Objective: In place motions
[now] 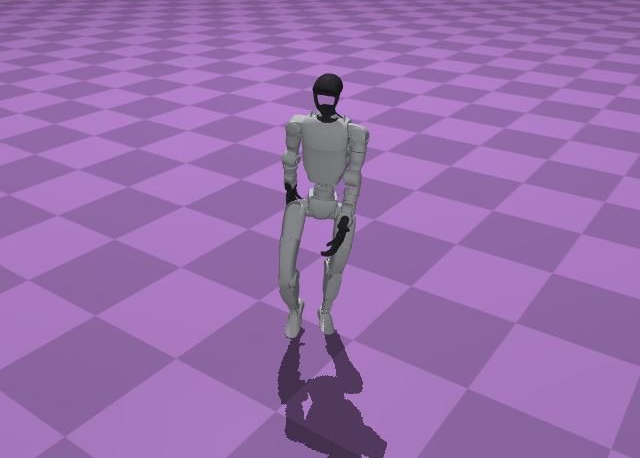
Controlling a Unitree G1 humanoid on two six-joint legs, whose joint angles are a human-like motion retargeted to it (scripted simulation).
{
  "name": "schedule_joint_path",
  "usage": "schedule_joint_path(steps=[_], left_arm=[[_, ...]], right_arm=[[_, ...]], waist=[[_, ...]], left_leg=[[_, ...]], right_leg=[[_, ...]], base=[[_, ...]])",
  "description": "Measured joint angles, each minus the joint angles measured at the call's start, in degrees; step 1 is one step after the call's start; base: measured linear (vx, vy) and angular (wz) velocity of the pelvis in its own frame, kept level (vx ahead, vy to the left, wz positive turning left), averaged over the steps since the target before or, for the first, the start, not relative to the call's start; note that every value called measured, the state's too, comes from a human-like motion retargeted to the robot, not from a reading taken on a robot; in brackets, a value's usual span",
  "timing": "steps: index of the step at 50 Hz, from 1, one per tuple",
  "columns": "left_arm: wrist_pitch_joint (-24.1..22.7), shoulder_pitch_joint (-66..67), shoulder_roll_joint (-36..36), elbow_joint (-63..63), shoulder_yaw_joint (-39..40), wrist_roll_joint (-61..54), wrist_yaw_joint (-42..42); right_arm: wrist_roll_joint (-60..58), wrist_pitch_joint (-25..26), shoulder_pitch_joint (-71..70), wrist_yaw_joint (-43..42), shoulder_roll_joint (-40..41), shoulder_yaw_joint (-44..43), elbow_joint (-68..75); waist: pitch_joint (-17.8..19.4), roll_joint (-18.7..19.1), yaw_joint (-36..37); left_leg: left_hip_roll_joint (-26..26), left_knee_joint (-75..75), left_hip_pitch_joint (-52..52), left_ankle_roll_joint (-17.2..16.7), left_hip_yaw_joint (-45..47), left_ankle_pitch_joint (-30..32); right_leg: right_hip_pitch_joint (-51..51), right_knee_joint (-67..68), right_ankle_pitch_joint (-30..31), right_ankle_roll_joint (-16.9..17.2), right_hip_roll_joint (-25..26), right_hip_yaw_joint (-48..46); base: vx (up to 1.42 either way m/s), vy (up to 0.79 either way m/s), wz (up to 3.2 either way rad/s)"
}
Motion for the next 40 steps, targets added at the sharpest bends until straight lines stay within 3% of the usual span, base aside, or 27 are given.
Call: schedule_joint_path(steps=[2, 3, 5, 7, 8, 10, 12, 13, 17, 20, 24, 28, 32, 35, 37, 38, 40], left_arm=[[0.59, 5.3, -0.37, 4.23, 1.5, 1.88, 0.95], [1.35, 9.48, -0.21, 7.49, 2.58, 3.16, 1.74], [3.15, 16.47, 1.13, 13.11, 5.51, 4.85, 3.62], [5.03, 21.06, 3.39, 18.08, 9.57, 5.88, 5.6], [5.35, 22.35, 4.72, 20.7, 10.92, 5.25, 6.89], [7.61, 25.51, 6.39, 21.57, 13.93, 2.32, 8.32], [10.2, 28.98, 7.65, 21.57, 15.96, 0.42, 6.67], [11.1, 30.82, 7.84, 21.57, 16.82, 0.75, 6.02], [9.42, 38.19, 8.4, 21.57, 21.71, 4.34, 5.92], [8.58, 40.65, 8.0, 21.57, 24.55, 3.24, 6.37], [9.26, 39.05, 6.84, 21.57, 25.5, -0.69, 6.46], [8.33, 34.06, 5.56, 21.49, 23.37, -1.83, 4.38], [7.24, 29.19, 4.08, 18.11, 18.71, -0.83, 2.26], [6.57, 24.65, 3.85, 15.71, 13.56, 0.11, 1.33], [6.8, 20.25, 4.33, 14.04, 9.43, 0.52, 0.67], [7.04, 17.56, 4.51, 12.95, 7.35, 0.51, 0.25], [7.54, 11.15, 4.59, 10.26, 4.03, 0.08, -0.86]], right_arm=[[0.35, -0.81, -3.61, -0.19, 0.53, 2.23, 0.0], [0.85, -1.73, -6.52, -0.83, 1.12, 3.97, 0.0], [1.7, -3.27, -12.51, -1.73, 2.45, 8.42, 0.0], [1.8, -4.24, -22.38, 0.06, 3.86, 11.78, -0.92], [0.84, -4.72, -26.85, 1.24, 4.77, 11.77, -3.68], [-1.05, -5.38, -35.55, 4.51, 5.96, 12.22, -11.44], [-2.84, -5.62, -42.02, 8.68, 5.94, 12.02, -19.67], [-3.96, -5.79, -44.25, 9.49, 6.2, 11.11, -23.45], [-4.92, -9.71, -49.4, 7.42, 7.24, 9.05, -32.92], [-3.84, -12.28, -52.24, 6.19, 7.05, 9.83, -35.5], [-4.91, -12.06, -52.78, 7.57, 7.36, 9.29, -34.93], [-4.17, -11.71, -48.68, 7.81, 7.12, 10.14, -31.89], [-5.91, -10.98, -40.25, 4.93, 7.52, 10.61, -26.45], [-7.71, -10.16, -31.74, 4.52, 7.35, 9.19, -21.57], [-8.95, -9.43, -25.15, 4.14, 6.39, 7.06, -18.29], [-9.36, -9.06, -22.13, 3.66, 5.7, 5.62, -16.31], [-9.65, -8.08, -17.32, 2.56, 4.44, 2.45, -11.23]], waist=[[-1.28, -1.2, 3.01], [-1.95, -2.01, 4.23], [-3.36, -4.91, 7.13], [-2.59, -10.38, 12.09], [0.15, -11.34, 13.48], [5.94, -10.98, 13.36], [10.27, -12.13, 17.38], [11.63, -12.6, 19.76], [11.31, -15.87, 25.92], [11.37, -18.22, 28.19], [10.89, -17.29, 27.44], [7.65, -15.01, 24.3], [1.62, -12.87, 19.66], [-2.95, -9.11, 15.22], [-4.03, -6.04, 12.45], [-4.25, -4.62, 9.98], [-4.28, -1.89, 3.36]], left_leg=[[-0.58, 2.4, 0.73, -0.44, 2.58, -1.02], [-1.02, 5.09, 0.96, -0.71, 3.42, -0.92], [-2.03, 13.81, -0.81, -1.05, 7.76, 5.32], [-0.64, 33.49, -11.79, 0.26, 13.14, 15.92], [2.36, 43.6, -17.51, 4.37, 14.6, 17.6], [3.39, 61.44, -28.75, 7.62, 10.31, 12.4], [10.82, 76.07, -38.19, 9.73, 13.81, 7.63], [11.37, 81.08, -43.04, 10.13, 13.98, 6.26], [10.91, 90.56, -59.35, 9.88, 17.34, 2.47], [9.29, 88.54, -62.55, 7.92, 20.2, 2.98], [8.12, 85.74, -57.59, 8.05, 18.29, 3.04], [4.0, 75.09, -44.18, 5.6, 14.46, 5.56], [-2.79, 51.12, -25.43, 1.86, 11.3, 8.33], [-5.2, 26.18, -10.64, -1.55, 8.35, 10.81], [-5.31, 11.73, -2.1, -0.76, 9.31, -2.14], [-5.53, 6.7, 0.21, 0.82, 8.22, -3.99], [-5.13, 0.2, 1.26, 1.72, 1.93, -1.36]], right_leg=[[9.95, -15.3, 0.61, 1.98, 2.76, 1.09], [16.68, -24.69, -7.75, 2.35, 4.01, -0.53], [24.6, -35.76, -11.98, -2.77, 1.41, -15.29], [23.77, -37.78, -10.94, -0.3, -2.45, -5.87], [23.03, -36.62, -10.97, 0.44, -2.56, -0.3], [23.4, -36.72, -9.33, 0.39, -2.66, -1.32], [23.62, -36.73, -8.54, -1.54, -1.78, 0.18], [23.72, -36.96, -8.0, -1.92, -1.55, 2.11], [21.29, -37.38, -5.99, -2.03, -4.23, 4.64], [20.1, -37.78, -4.88, -2.29, -6.94, 2.94], [20.95, -38.6, -4.35, -1.12, -6.99, 2.51], [22.98, -41.94, -3.71, 1.16, -6.17, -0.02], [23.49, -43.45, -4.57, 3.38, -5.26, -2.57], [23.65, -43.15, -6.78, 3.36, -1.47, -6.0], [23.63, -40.81, -8.38, 2.31, 1.66, -8.52], [23.49, -39.34, -8.58, 1.83, 2.75, -10.76], [21.18, -32.31, -3.77, 1.59, 2.07, -19.16]], base=[[0.1, 0.14, -0.78], [0.16, 0.19, -0.65], [0.03, 0.19, -1.07], [-0.54, 0.14, -1.44], [-0.71, 0.04, -0.51], [-0.73, 0.01, 0.04], [-0.55, 0.01, -0.96], [-0.31, 0.05, -1.19], [-0.06, 0.04, -0.79], [-0.06, 0.08, -0.46], [0.0, 0.11, 0.11], [0.12, 0.14, 0.4], [0.3, 0.04, 0.51], [0.41, -0.1, 0.84], [0.39, -0.21, 1.33], [0.22, -0.22, 2.2], [-0.04, -0.21, 2.33]])
